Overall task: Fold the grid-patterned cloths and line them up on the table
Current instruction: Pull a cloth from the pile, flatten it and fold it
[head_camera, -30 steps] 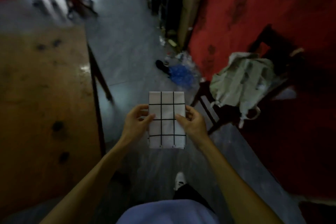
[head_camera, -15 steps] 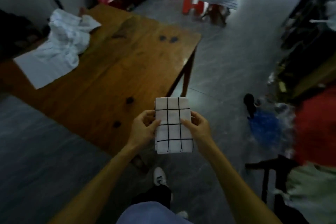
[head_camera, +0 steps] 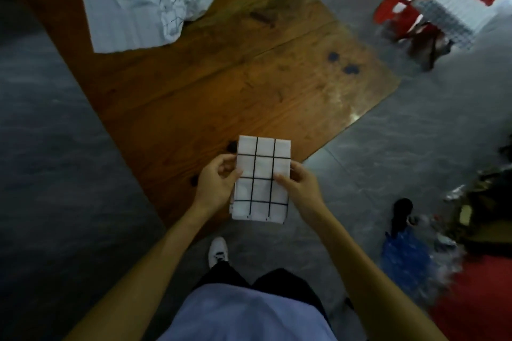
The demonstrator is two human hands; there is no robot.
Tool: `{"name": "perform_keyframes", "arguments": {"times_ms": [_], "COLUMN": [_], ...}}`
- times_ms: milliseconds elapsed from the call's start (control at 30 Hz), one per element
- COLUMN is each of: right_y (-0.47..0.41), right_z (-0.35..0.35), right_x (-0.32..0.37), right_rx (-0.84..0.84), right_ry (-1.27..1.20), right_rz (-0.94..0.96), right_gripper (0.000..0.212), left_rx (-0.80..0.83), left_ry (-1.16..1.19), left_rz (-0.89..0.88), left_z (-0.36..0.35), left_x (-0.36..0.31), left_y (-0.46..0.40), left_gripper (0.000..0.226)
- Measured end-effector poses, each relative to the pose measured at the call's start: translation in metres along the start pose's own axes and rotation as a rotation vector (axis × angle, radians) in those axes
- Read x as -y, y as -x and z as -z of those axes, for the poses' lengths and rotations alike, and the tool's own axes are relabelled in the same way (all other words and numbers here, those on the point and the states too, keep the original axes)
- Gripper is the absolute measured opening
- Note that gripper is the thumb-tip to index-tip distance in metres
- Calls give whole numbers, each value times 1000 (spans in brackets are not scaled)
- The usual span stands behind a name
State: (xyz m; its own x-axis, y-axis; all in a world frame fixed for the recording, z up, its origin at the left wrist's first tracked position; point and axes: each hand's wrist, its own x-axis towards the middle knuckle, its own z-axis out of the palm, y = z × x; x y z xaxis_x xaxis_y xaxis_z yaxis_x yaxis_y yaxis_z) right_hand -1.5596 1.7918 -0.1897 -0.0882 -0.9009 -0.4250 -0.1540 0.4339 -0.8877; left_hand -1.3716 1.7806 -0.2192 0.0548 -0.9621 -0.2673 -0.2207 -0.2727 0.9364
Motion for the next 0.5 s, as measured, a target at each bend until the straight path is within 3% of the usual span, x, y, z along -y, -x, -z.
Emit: {"name": "perform_keyframes", "arguments": {"times_ms": [300, 500], "right_y": [-101, -159], "right_z": [-17, -19], "right_x": [4, -11], "right_rx": [93, 219], "right_ry": [204, 385], "right_rz": [-36, -92], "right_gripper": [32, 52], "left_rx": [-145, -225], "left_ry": [-167, -229], "left_rz": [130, 282], "left_z": [-5, -19], "left_x": [14, 31], "left_y": [-68, -95], "left_gripper": [33, 36]}}
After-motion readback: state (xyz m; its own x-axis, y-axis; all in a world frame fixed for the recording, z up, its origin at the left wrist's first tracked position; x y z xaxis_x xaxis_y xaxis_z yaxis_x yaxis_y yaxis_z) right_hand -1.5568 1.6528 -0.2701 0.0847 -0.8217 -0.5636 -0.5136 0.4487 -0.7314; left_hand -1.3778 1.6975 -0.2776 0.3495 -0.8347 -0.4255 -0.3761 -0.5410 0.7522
